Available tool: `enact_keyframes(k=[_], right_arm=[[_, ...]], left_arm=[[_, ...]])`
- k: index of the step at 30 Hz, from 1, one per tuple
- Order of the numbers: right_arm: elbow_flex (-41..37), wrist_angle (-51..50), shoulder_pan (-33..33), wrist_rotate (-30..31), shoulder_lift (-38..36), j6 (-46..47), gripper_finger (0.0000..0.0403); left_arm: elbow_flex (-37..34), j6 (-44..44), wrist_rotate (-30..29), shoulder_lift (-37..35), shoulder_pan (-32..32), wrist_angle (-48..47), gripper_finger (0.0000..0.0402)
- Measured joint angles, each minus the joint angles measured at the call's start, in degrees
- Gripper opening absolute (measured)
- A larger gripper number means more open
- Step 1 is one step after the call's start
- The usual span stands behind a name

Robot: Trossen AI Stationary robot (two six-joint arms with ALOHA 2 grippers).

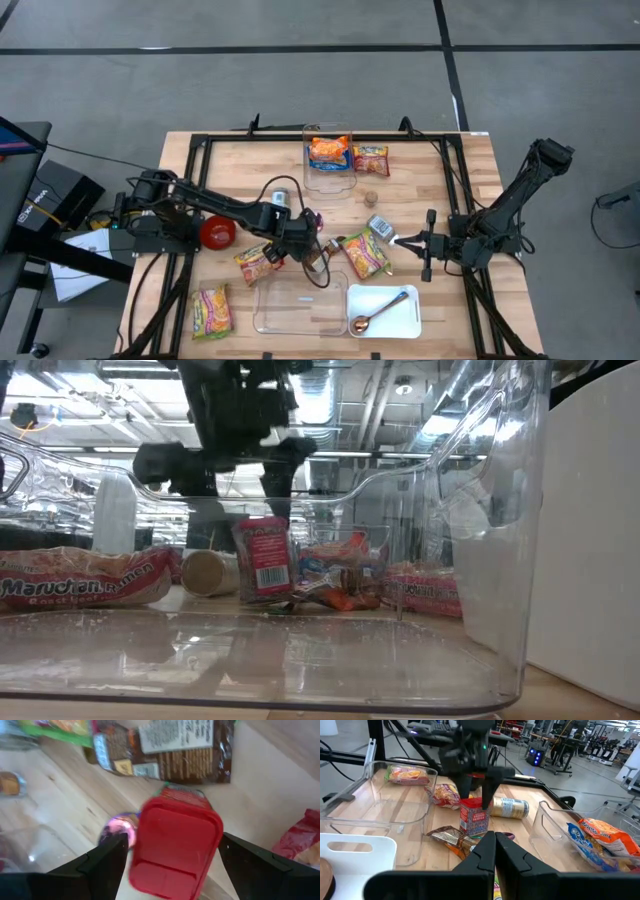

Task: Pick & Place Food Item
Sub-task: Put the red seasoning can into the bottom transparent bin

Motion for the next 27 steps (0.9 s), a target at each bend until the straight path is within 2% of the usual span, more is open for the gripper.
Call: enact_keyframes(k=[13, 16, 22, 27], right_arm=[[0.00, -1.15, -0.04, -1.27, 0.00, 0.63, 0.0000], [0.00, -1.20, -0.07, -1.27, 0.00, 1.03, 0.0000], [0.00, -1.62, -0.09, -1.31, 0.00, 1.48, 0.0000], [0.00, -1.60, -0.09, -1.35, 0.00, 1.52, 0.0000]], left_arm=[[-0.02, -0.34, -0.51, -0.13, 0.70, 0.73, 0.0297], [-0.02, -1.23, 1.08, -0.16, 1.17, 0.24, 0.0275], [0.00, -2.91, 2.87, -0.18, 2.38, -0.81, 0.0205], [0.04, -3.29, 2.82, -0.24, 2.47, -1.73, 0.0198]])
